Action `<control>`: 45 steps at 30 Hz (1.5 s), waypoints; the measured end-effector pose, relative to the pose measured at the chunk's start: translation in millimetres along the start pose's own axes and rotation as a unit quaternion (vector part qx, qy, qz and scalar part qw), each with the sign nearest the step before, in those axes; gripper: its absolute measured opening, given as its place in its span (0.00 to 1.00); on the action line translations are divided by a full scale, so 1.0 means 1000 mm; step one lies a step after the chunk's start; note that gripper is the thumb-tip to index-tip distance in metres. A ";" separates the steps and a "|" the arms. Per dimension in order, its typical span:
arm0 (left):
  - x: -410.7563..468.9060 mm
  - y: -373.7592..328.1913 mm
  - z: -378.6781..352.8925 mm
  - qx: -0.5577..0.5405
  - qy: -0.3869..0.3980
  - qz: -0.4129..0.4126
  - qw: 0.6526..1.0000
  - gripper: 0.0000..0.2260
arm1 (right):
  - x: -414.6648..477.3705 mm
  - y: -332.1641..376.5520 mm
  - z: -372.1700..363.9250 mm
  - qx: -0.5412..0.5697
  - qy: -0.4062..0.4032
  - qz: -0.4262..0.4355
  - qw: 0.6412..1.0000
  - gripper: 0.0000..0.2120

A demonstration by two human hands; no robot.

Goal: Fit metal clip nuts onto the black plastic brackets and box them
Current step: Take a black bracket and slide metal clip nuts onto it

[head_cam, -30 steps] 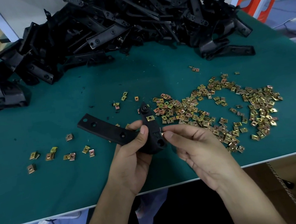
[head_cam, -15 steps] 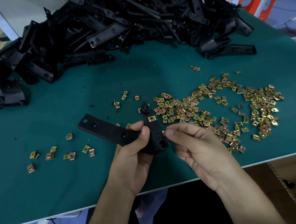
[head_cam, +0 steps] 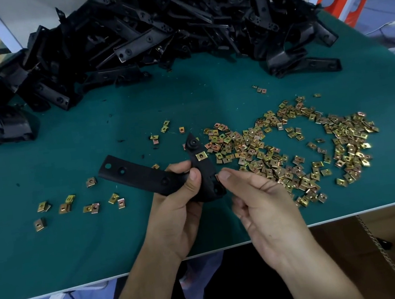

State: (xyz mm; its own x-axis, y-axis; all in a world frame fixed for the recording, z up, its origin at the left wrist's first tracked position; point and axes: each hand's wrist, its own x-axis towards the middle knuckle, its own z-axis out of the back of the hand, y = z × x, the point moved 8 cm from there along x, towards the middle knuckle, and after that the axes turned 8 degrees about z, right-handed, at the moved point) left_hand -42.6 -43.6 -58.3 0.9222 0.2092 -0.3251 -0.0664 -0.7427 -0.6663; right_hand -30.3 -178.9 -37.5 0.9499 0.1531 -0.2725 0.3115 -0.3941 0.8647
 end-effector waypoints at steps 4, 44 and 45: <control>0.000 0.000 -0.002 -0.002 0.014 -0.013 1.000 0.09 | -0.005 0.000 -0.004 0.032 -0.010 0.016 0.999 0.12; -0.039 0.174 -0.204 0.226 0.188 0.079 0.953 0.26 | -0.109 0.098 0.236 -0.050 -0.318 0.261 0.910 0.16; -0.043 0.189 -0.214 0.240 0.205 0.091 0.944 0.25 | -0.117 0.098 0.250 -0.043 -0.344 0.257 0.902 0.16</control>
State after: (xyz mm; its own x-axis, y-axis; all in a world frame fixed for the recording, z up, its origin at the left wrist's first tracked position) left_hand -13.6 -329.3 -26.3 0.9424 -0.2315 -0.2413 -0.3119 -0.3484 -0.8839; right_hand -105.0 -461.9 -26.2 0.7680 -0.6404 0.0020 -0.1500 -0.1768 0.9728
